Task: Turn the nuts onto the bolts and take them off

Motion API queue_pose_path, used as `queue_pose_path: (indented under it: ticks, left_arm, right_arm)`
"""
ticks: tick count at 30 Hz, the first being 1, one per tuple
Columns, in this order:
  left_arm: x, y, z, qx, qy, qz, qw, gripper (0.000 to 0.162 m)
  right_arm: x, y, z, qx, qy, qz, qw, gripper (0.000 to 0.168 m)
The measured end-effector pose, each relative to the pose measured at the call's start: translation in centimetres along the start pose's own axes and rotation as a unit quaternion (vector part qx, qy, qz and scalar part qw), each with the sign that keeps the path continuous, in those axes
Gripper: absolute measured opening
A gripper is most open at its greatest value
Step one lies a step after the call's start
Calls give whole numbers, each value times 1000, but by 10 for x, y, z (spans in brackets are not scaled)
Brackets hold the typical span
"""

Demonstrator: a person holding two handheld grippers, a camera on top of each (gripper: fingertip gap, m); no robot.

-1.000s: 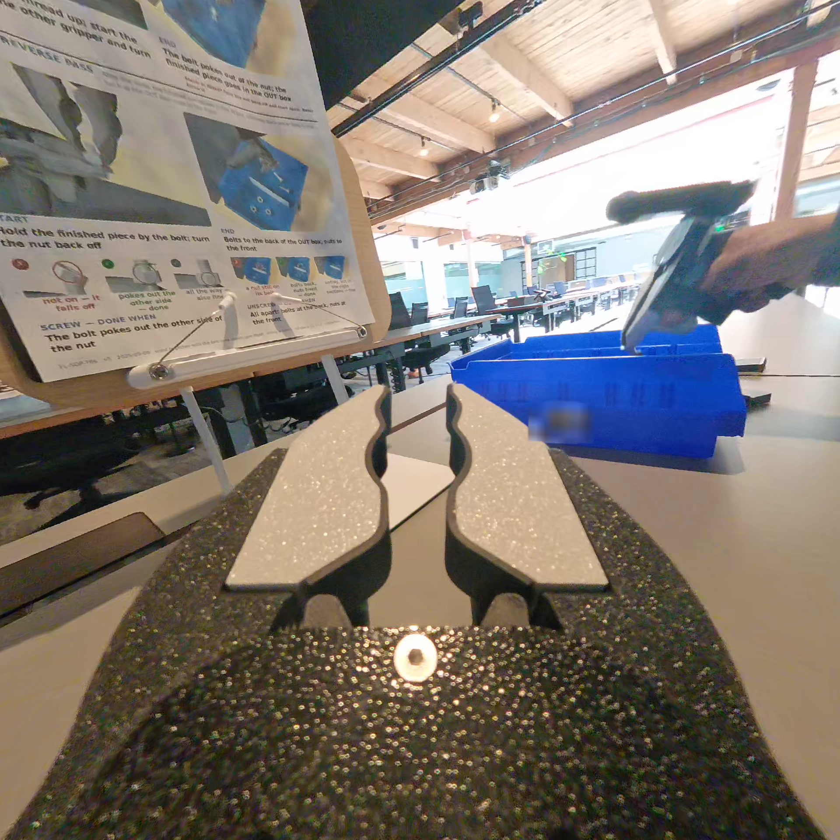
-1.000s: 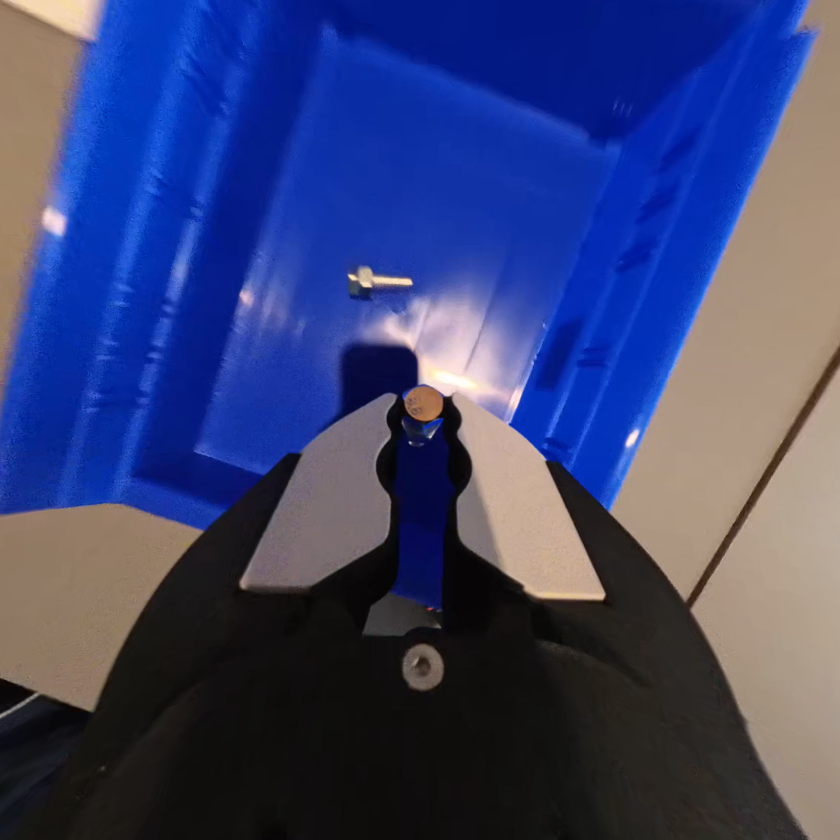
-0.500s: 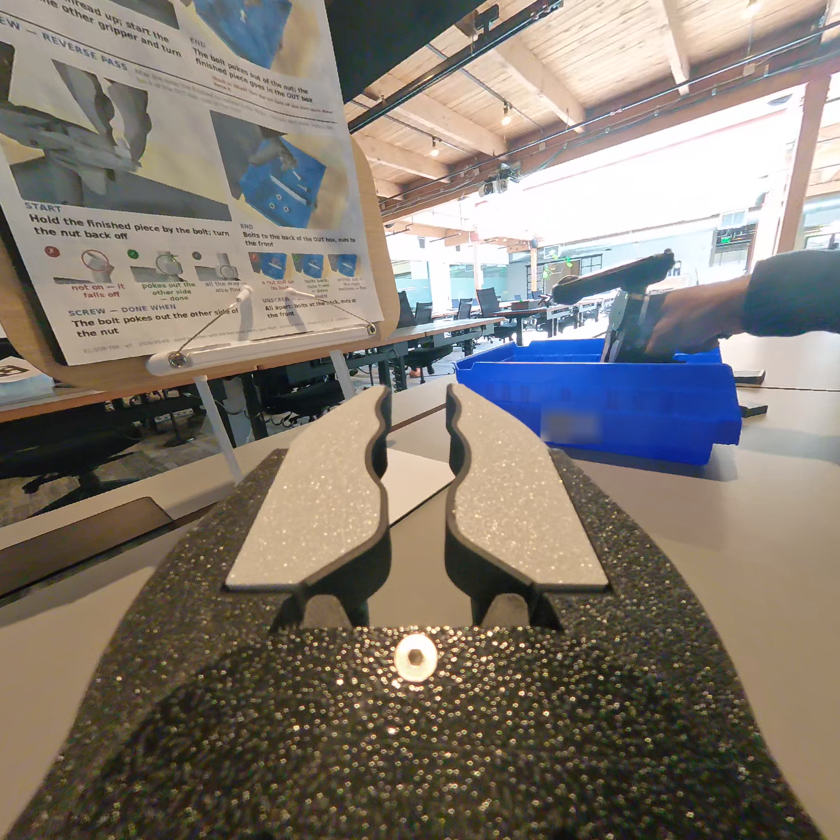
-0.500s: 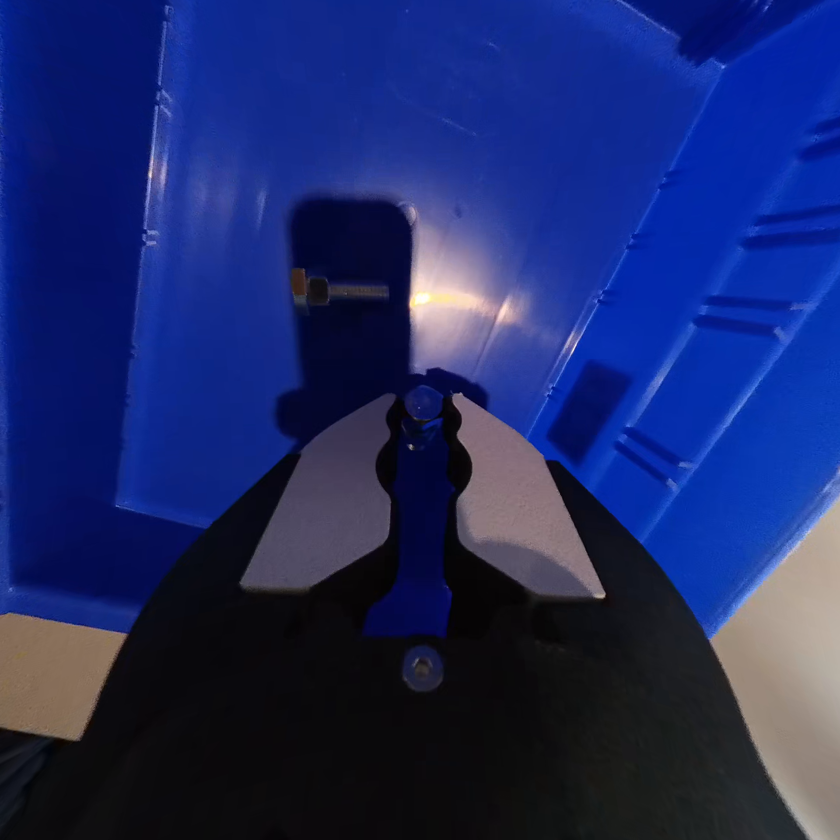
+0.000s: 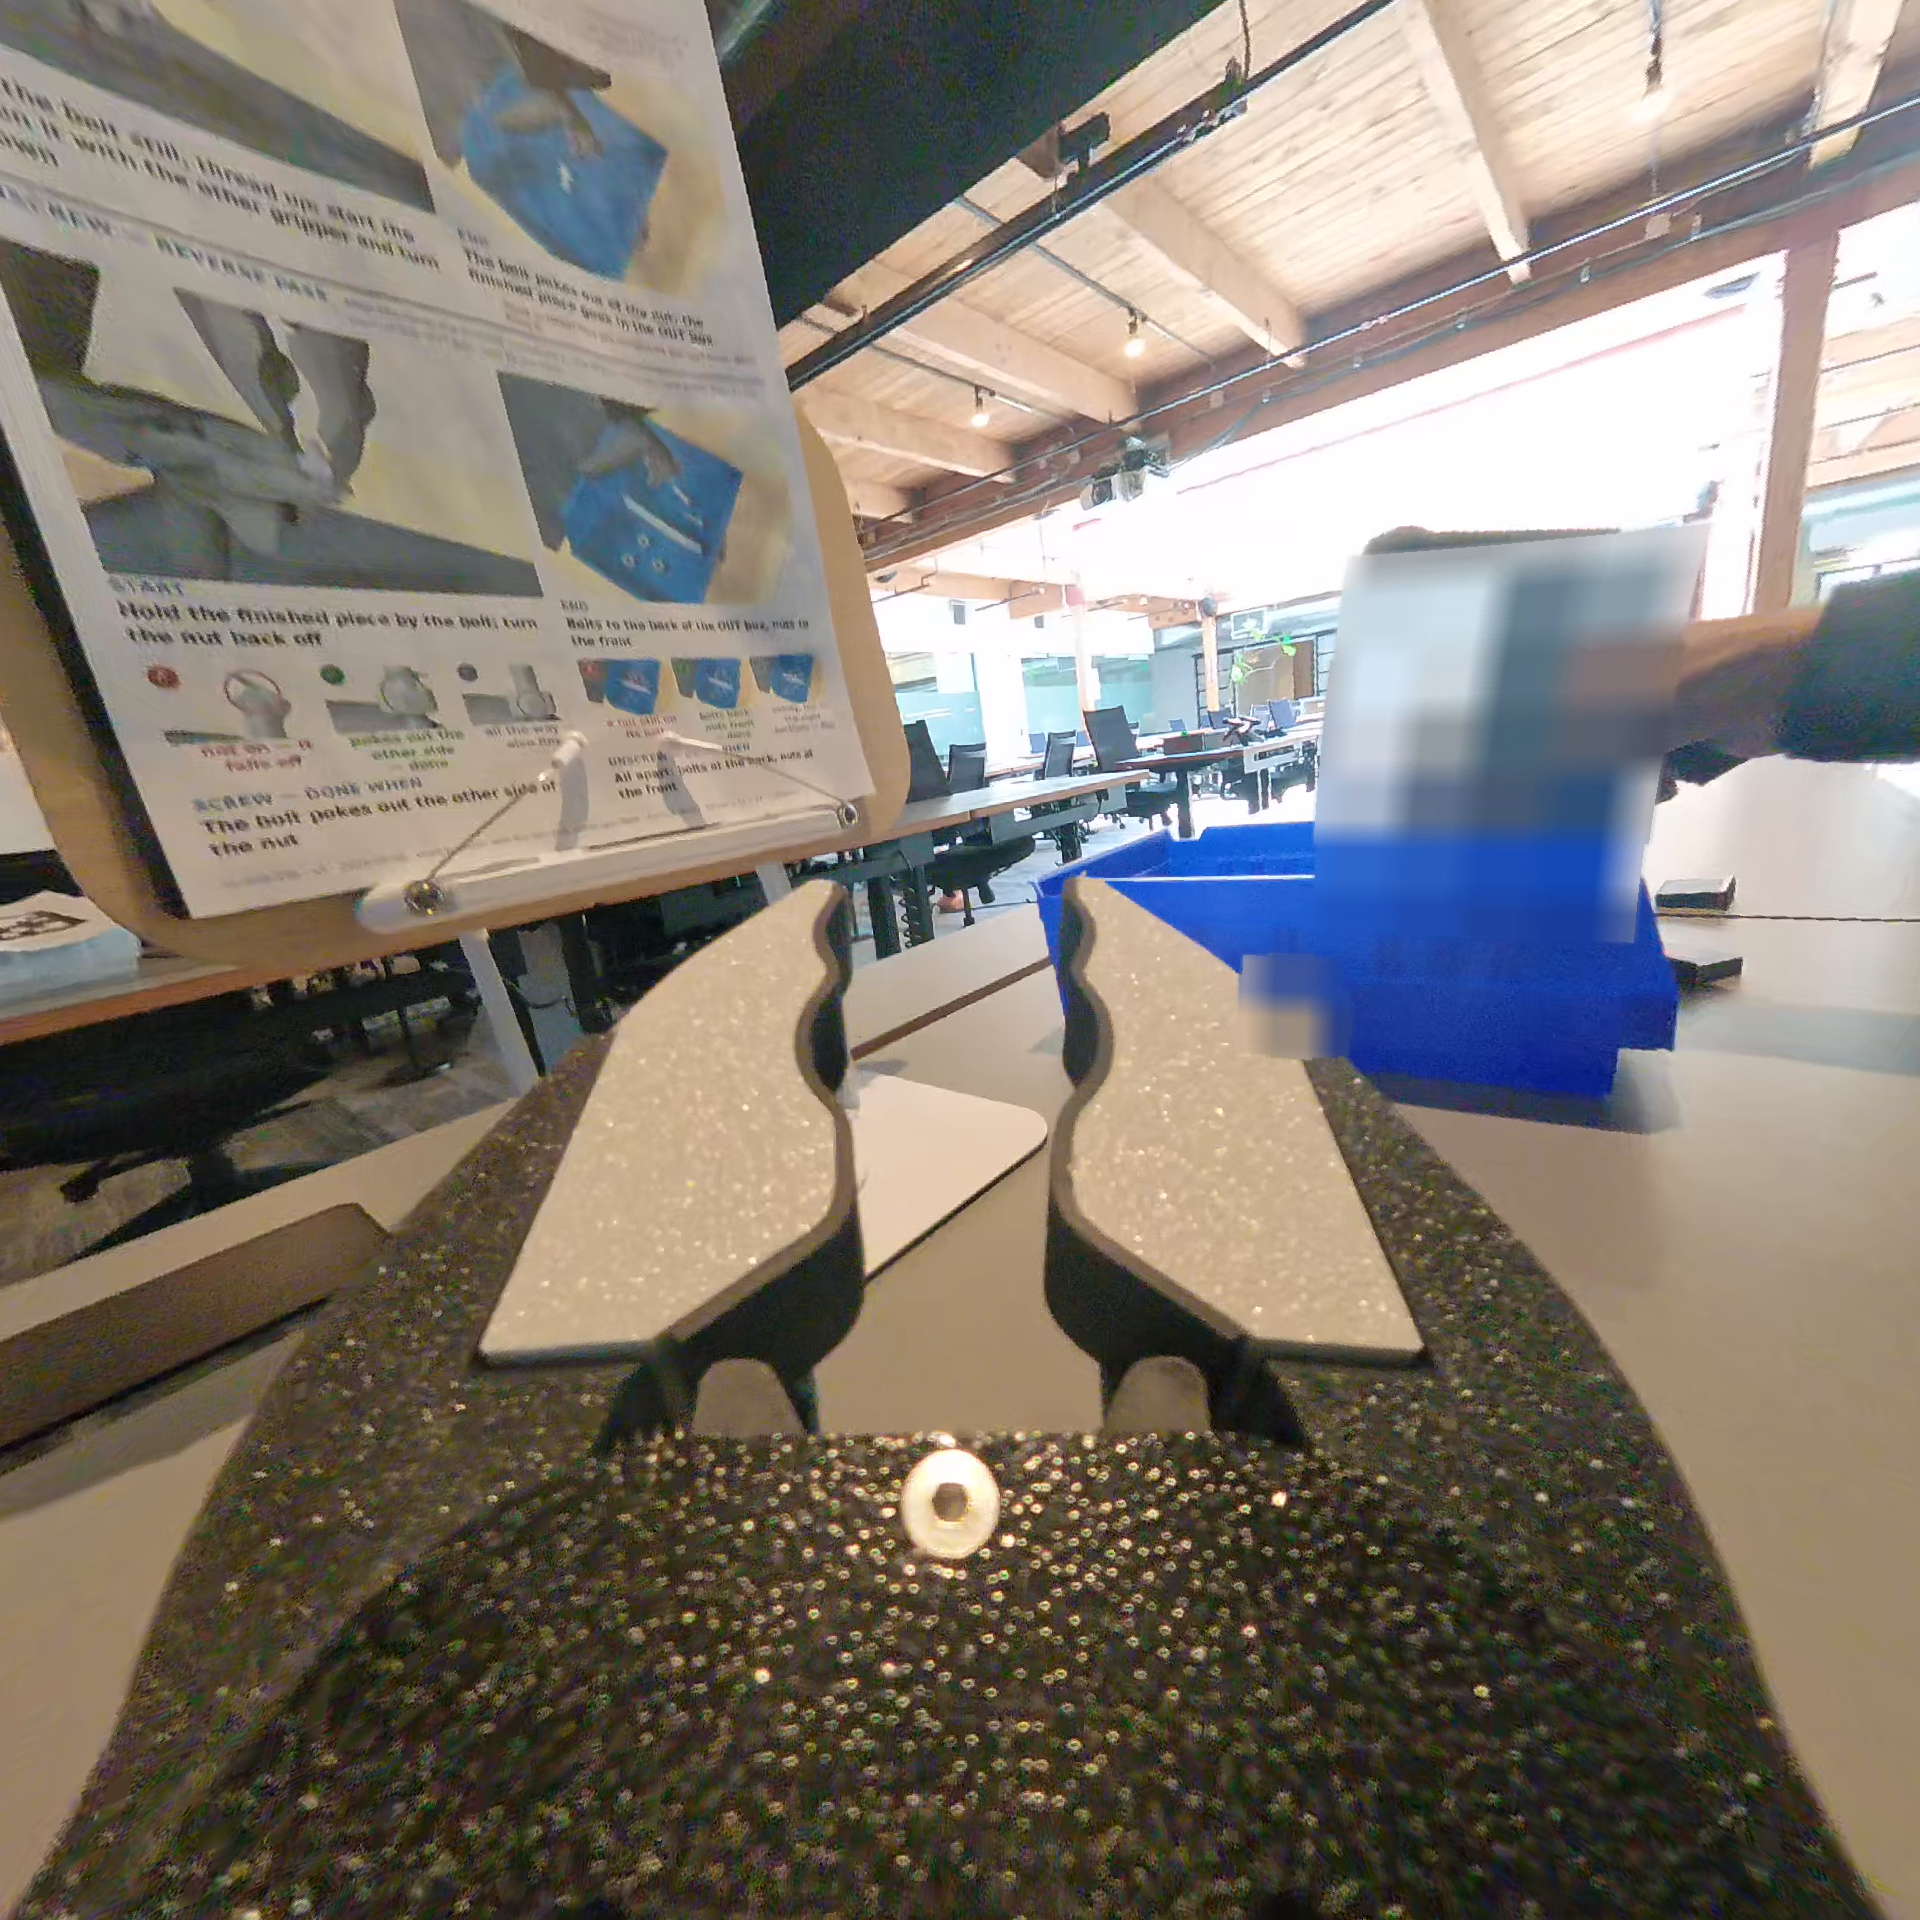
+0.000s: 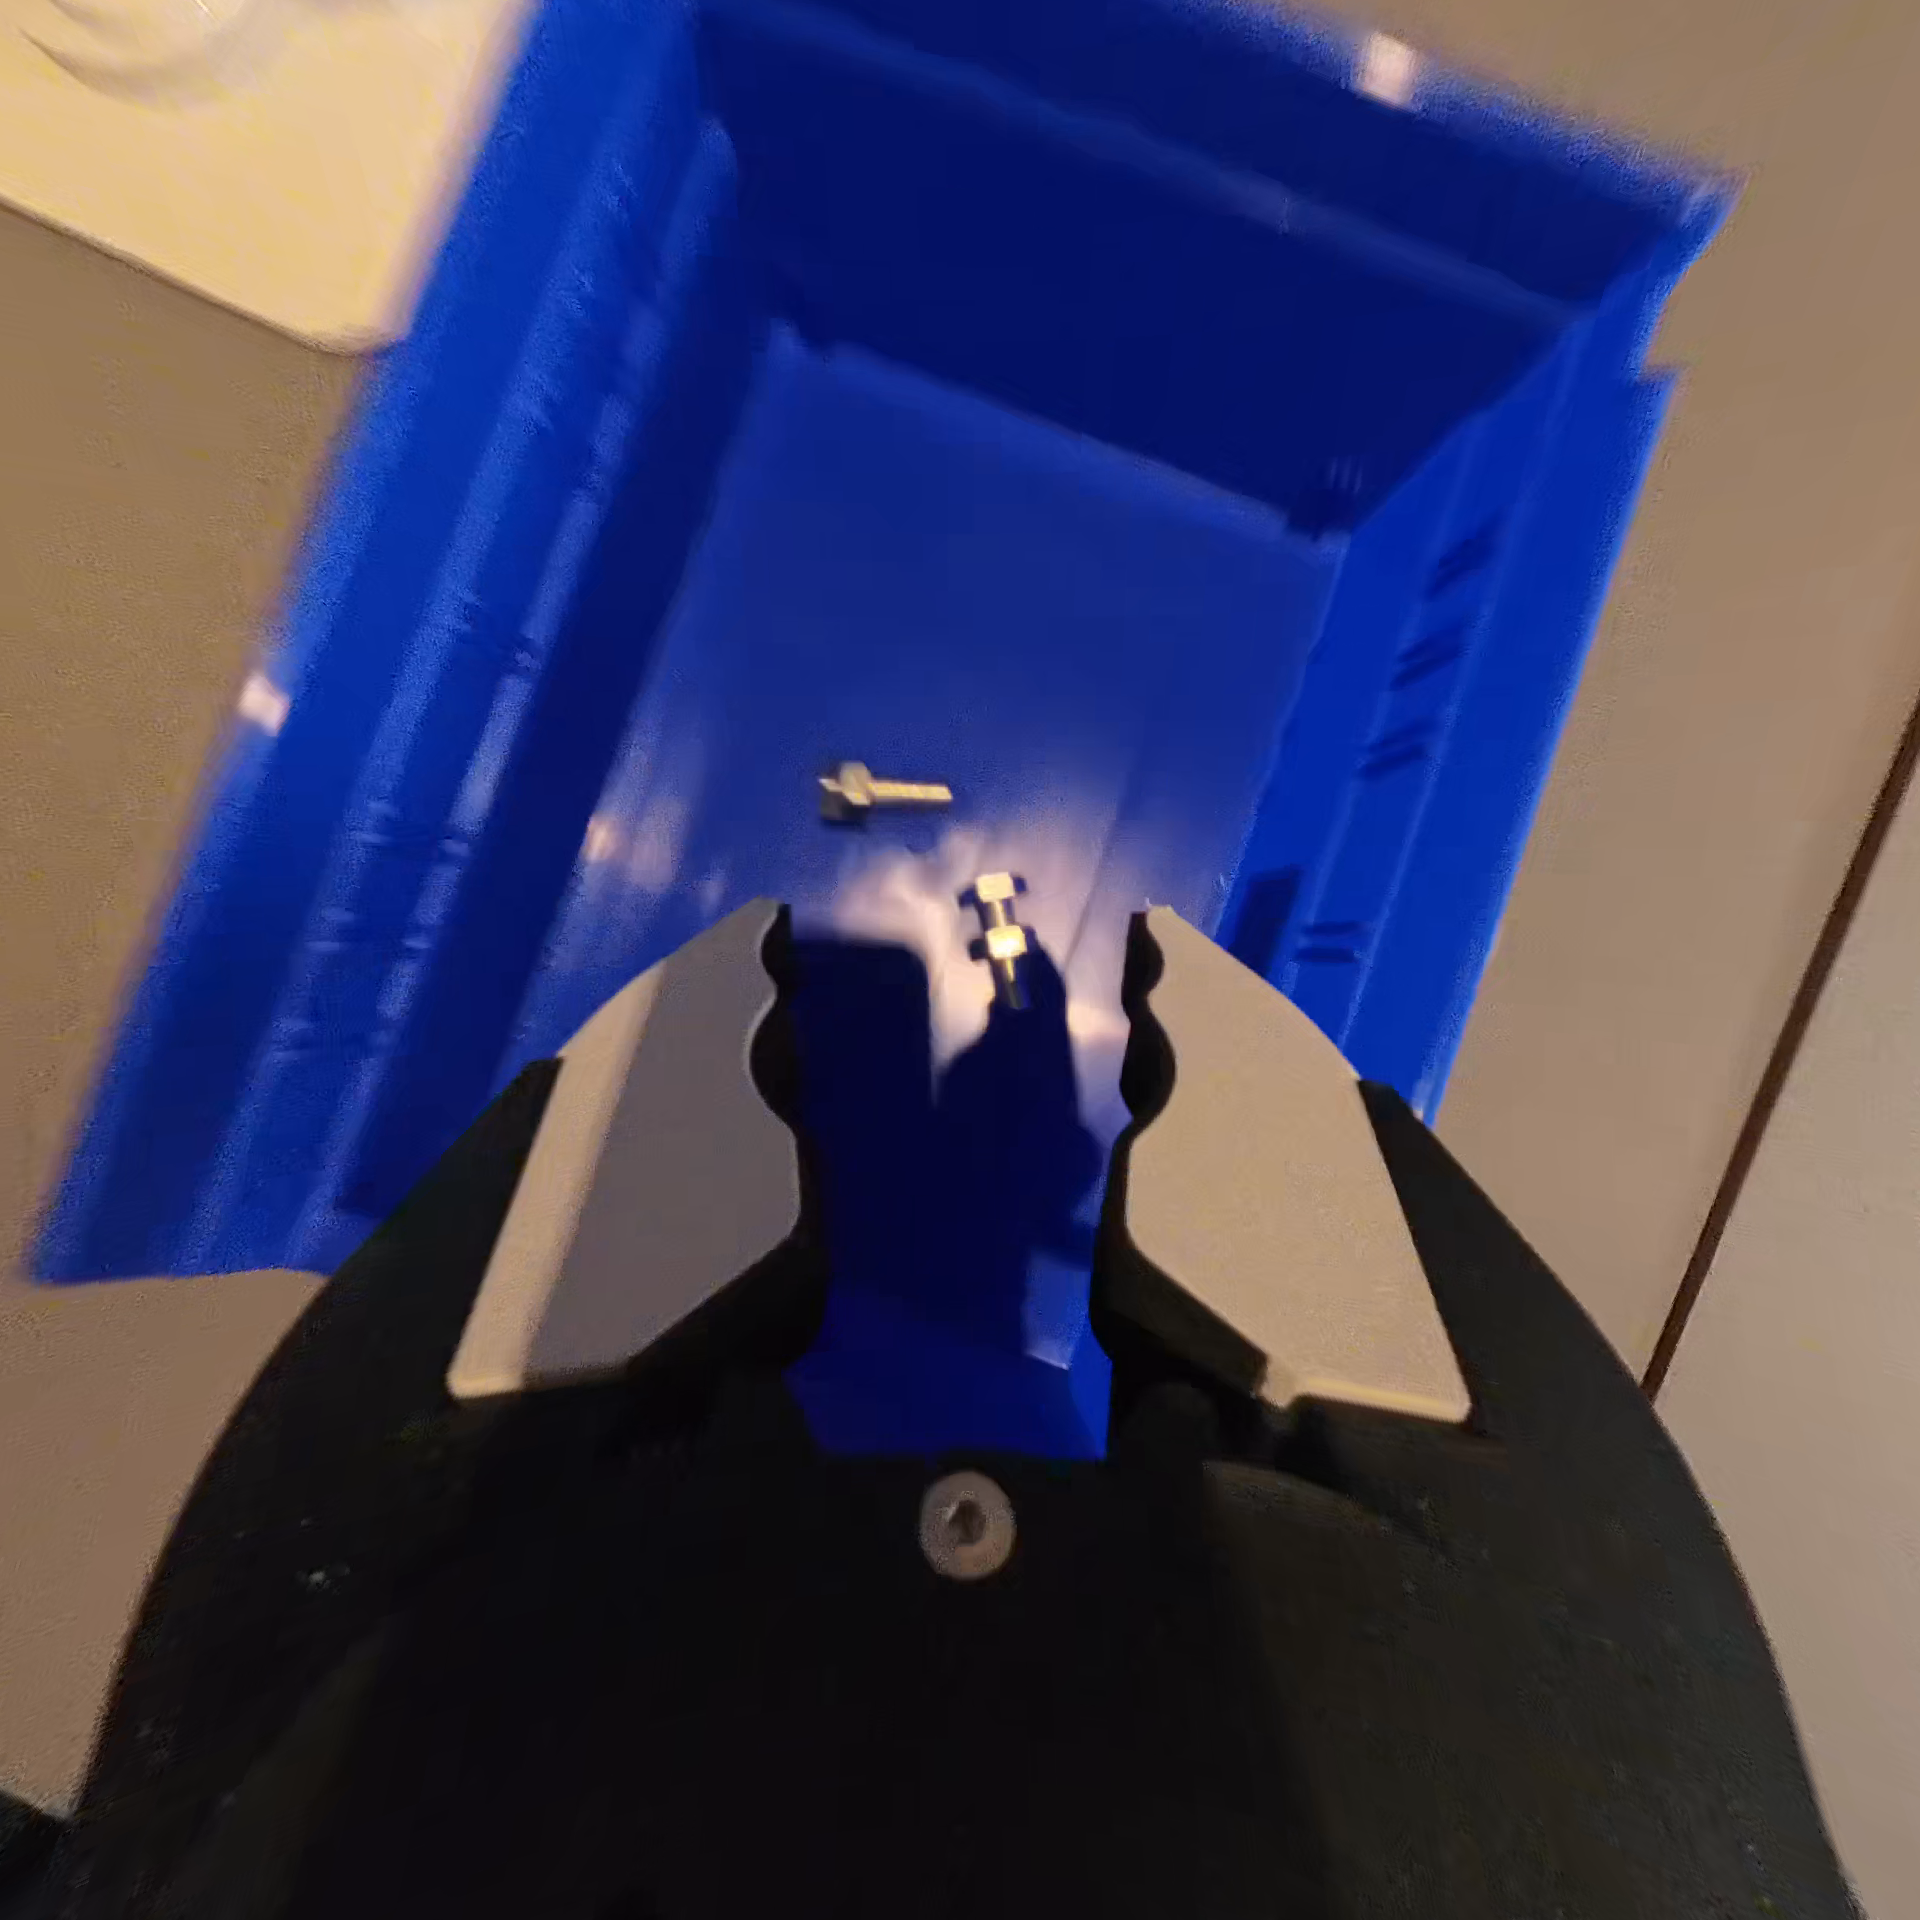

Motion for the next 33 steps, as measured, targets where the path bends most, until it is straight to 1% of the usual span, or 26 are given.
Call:
queue_pose_path:
  ticks: [2,3,5,10,13,16,18,20,24,27,30,33]
  left_arm:
    - [-3,0,-6,5,12,-1,1000,42]
    - [-5,1,-9,8,18,-2,1000,43]
    - [-8,2,-16,12,31,1,999,47]
    - [-20,6,-33,29,23,2,999,52]
    - [-42,11,-51,33,22,18,999,53]
    - [-85,9,-70,30,27,5,999,53]
    - [-121,2,-81,41,21,-10,999,52]
    - [-160,-10,-89,74,8,-33,997,46]
    - [-235,-59,-93,140,-52,-118,982,44]
    - [-287,-108,-88,144,-102,-173,969,41]
    - [-320,-146,-75,134,-171,-182,959,39]
    - [-326,-175,-56,138,-251,-157,945,39]
  right_arm:
    - [-30,-14,-3,-10,82,-11,997,66]
    - [-46,-25,-4,-21,125,-22,992,63]
    - [-77,-51,-3,-46,197,-38,979,70]
    - [-135,-128,7,-100,321,-81,938,85]
    - [-145,-178,14,-129,363,-105,917,87]
    - [-130,-229,15,-162,377,-138,902,81]
    - [-108,-263,12,-185,366,-172,896,78]
    - [-82,-295,5,-212,351,-210,888,73]
    - [-35,-354,-18,-269,309,-300,862,64]
    - [-9,-391,-40,-306,279,-339,845,59]
    - [10,-421,-61,-327,258,-361,835,58]
    - [22,-443,-80,-334,250,-378,826,57]
Point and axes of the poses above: each gripper's, where its closed fingertips meet, x out along the fingers, z out of its underside, y = z × x across the jaws, the point moved 5 cm from there along -x, back along the fingers, and after that the axes turned 15 degrees about -y, right-handed, at the moved point
